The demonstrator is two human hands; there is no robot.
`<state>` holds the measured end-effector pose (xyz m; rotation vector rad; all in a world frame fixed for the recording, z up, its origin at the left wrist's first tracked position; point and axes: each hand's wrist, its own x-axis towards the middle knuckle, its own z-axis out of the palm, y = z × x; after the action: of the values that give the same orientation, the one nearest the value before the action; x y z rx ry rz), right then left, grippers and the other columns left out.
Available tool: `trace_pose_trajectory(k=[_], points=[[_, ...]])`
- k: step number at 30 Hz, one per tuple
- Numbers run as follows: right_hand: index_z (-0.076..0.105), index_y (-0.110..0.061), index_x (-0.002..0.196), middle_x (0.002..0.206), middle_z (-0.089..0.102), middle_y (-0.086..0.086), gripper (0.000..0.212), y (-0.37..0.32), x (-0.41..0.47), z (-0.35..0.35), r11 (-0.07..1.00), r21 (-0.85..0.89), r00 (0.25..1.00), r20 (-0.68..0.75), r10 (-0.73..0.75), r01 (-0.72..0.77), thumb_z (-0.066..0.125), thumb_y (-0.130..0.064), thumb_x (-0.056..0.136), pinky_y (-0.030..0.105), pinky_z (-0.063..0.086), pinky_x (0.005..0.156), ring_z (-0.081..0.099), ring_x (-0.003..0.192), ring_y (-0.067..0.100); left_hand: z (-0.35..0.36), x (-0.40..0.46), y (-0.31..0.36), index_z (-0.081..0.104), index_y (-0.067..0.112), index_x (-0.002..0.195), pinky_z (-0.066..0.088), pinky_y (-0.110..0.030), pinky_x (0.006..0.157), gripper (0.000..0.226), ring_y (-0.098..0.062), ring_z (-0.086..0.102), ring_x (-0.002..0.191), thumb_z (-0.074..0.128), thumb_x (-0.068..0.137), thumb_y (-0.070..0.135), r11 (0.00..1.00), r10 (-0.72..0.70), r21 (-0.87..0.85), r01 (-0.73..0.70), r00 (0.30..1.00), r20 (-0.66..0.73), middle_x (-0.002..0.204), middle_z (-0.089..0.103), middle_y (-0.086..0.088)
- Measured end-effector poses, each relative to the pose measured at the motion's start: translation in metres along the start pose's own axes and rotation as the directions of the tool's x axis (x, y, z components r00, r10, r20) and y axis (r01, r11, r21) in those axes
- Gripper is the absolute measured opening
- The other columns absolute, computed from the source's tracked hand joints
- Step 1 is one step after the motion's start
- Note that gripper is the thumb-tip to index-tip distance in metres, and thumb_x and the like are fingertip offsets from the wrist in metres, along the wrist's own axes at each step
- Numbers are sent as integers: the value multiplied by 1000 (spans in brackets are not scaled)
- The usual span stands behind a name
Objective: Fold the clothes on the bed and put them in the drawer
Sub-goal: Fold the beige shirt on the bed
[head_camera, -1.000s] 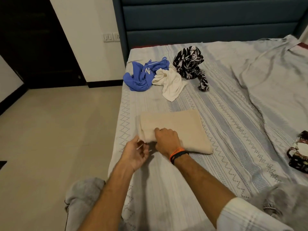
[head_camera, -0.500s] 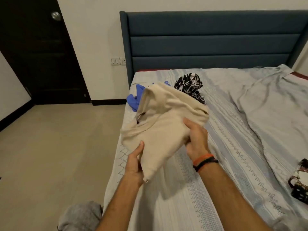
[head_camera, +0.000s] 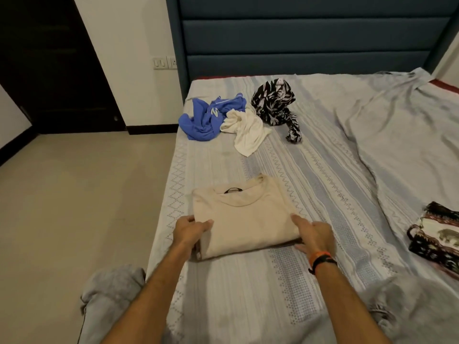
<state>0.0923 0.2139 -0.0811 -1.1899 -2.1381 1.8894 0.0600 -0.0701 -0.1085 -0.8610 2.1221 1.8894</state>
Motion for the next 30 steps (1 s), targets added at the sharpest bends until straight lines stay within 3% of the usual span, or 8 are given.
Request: trace_pose_trajectory(k=[4, 8, 12, 14, 16, 21, 25, 30], points=[[69, -5, 94, 96, 70, 12, 42, -11, 15, -1, 967, -250, 993, 120, -25, 55, 84, -38, 73, 41, 63, 64, 68, 78, 25, -1, 2, -5, 64, 9, 115, 56, -41, 93, 55, -22, 69, 98, 89, 68, 19, 998, 52, 40, -51, 998, -37, 111, 72, -4], [63, -2, 97, 99, 67, 15, 32, -19, 17, -8, 964, -259, 967, 223, 122, -62, 81, -19, 78, 35, 60, 57, 66, 82, 26, -3, -9, 8, 60, 6, 123, 49, -33, 95, 56, -26, 63, 107, 86, 74, 14, 988, 125, 112, -104, 973, -196, 110, 63, -3], [60, -8, 108, 105, 63, 8, 43, -16, 10, -1, 647, -704, 954, 175, -242, 293, 76, -32, 76, 37, 54, 78, 62, 92, 27, -1, -14, 8, 63, 6, 117, 52, -33, 87, 47, -28, 65, 104, 82, 78, 24, 948, 186, 292, -123, 963, -197, 110, 69, -7], [61, -11, 116, 111, 64, 7, 39, -18, 8, 9, 619, -609, 854, 212, -475, 495, 73, -26, 82, 38, 52, 88, 62, 100, 24, 2, -9, 11, 69, 10, 101, 53, -33, 80, 31, -27, 67, 95, 78, 80, 30, 911, 248, 381, -159, 948, -199, 96, 71, -4], [60, -10, 121, 114, 65, 7, 38, -28, 7, 22, 649, -496, 811, 259, -524, 578, 70, -26, 88, 39, 51, 94, 62, 101, 22, 6, -3, 19, 71, 10, 92, 51, -31, 74, 25, -26, 66, 89, 73, 84, 33, 901, 274, 395, -180, 942, -194, 87, 71, -4], [55, -2, 127, 118, 62, 12, 57, -48, 23, 49, 738, -519, 899, 319, -300, 431, 60, -47, 94, 29, 40, 80, 57, 111, 30, 8, 24, 39, 72, 6, 95, 47, -31, 75, 37, -30, 64, 91, 66, 89, 42, 942, 170, 319, -98, 964, -204, 95, 69, -11], [60, -15, 76, 74, 61, 2, 27, -45, 43, 61, 758, -513, 915, 243, -322, 403, 63, -36, 92, 32, 47, 69, 60, 82, 29, 12, 43, 42, 70, 9, 85, 51, -33, 75, 37, -33, 66, 90, 67, 86, 46, 940, 162, 332, -76, 958, -238, 88, 69, -10], [61, -16, 97, 93, 67, 2, 23, -31, 59, 56, 766, -453, 884, 129, -449, 456, 59, -38, 96, 31, 44, 68, 62, 87, 24, 26, 42, 33, 67, 13, 108, 42, -30, 76, 32, -28, 65, 97, 62, 93, 40, 890, 344, 408, -202, 886, -310, 99, 71, -5]])
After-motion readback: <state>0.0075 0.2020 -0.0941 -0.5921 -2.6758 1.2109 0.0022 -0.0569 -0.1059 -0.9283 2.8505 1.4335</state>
